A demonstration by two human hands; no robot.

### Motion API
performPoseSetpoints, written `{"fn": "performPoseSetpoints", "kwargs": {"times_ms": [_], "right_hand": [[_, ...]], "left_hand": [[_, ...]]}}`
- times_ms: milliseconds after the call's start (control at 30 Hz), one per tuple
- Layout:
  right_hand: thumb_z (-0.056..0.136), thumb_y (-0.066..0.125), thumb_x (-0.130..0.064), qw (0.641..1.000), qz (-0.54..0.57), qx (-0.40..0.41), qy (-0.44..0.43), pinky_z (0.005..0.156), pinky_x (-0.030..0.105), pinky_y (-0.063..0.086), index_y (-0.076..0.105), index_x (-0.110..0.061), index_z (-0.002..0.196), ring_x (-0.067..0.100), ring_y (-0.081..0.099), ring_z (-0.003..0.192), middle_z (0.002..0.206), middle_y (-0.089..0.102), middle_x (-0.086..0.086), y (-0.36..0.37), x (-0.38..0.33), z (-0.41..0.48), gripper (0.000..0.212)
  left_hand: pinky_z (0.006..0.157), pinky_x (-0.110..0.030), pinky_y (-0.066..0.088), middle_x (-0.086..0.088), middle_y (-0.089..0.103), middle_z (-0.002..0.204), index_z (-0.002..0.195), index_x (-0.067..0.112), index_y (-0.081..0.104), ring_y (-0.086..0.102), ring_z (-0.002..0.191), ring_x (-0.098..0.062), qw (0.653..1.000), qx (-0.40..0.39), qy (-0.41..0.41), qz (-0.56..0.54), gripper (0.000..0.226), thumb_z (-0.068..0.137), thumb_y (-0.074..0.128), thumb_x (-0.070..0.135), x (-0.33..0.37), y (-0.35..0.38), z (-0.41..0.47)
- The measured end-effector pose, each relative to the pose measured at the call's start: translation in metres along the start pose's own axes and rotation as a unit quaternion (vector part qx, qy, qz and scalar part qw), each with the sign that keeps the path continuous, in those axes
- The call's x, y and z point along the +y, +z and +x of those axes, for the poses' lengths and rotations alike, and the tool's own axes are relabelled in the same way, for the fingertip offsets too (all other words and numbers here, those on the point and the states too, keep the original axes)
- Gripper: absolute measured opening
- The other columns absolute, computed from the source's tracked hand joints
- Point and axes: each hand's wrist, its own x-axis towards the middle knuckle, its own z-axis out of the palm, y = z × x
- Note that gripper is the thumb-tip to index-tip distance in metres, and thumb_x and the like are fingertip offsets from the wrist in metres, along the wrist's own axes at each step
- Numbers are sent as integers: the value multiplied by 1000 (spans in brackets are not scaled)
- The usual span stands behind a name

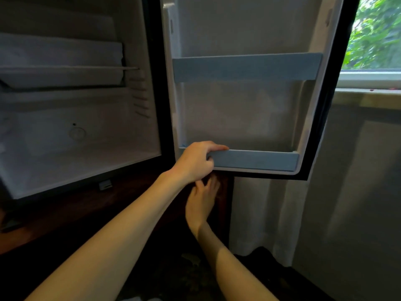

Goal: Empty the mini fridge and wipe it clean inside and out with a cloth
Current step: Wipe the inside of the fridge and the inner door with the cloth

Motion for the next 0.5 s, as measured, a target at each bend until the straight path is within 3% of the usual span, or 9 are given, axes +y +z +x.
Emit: {"fn": "performPoseSetpoints", "kwargs": {"times_ms": [67,133,233,300,400,500], "right_hand": [[101,39,-10,998,-7,-50,-43,108,39,31,48,-7,137,34,27,139,149,34,16,11,-17,1,37],[105,31,-13,992,-51,-104,-43,106,31,26,39,-5,142,29,26,141,150,33,13,16,-26,5,39],[95,43,-5,988,-57,-104,-97,89,36,44,60,-8,124,34,54,115,125,57,18,7,-21,8,33],[88,45,-10,986,-66,-39,-151,76,40,54,69,-10,112,34,57,102,112,63,18,-6,2,2,34],[81,42,-10,972,-128,9,-198,77,45,56,68,-12,115,33,46,108,120,54,17,-42,44,4,43],[84,44,-7,965,-162,103,-179,67,49,58,65,-14,117,38,45,103,119,42,16,-75,78,8,41]], "left_hand": [[97,-19,40,2,59,128,126,23,63,51,121,-14,1000,-7,-3,-4,47,92,43,-2,-2,-3,-3],[98,-18,38,3,60,127,125,23,63,50,121,-13,1000,-5,-2,1,47,92,42,-2,-4,-6,-5],[92,-20,40,3,62,116,125,21,64,54,115,-16,999,-1,10,34,46,91,43,-2,-8,-11,-8],[91,-25,43,5,61,107,126,19,64,56,110,-18,999,2,21,44,42,92,46,0,-10,-13,-13],[90,-22,43,10,59,101,125,18,65,58,107,-15,999,15,26,29,34,95,51,7,-10,-13,-16],[87,-14,38,12,58,101,122,16,66,59,107,-13,999,29,18,9,31,94,54,8,-9,-8,-13]]}}
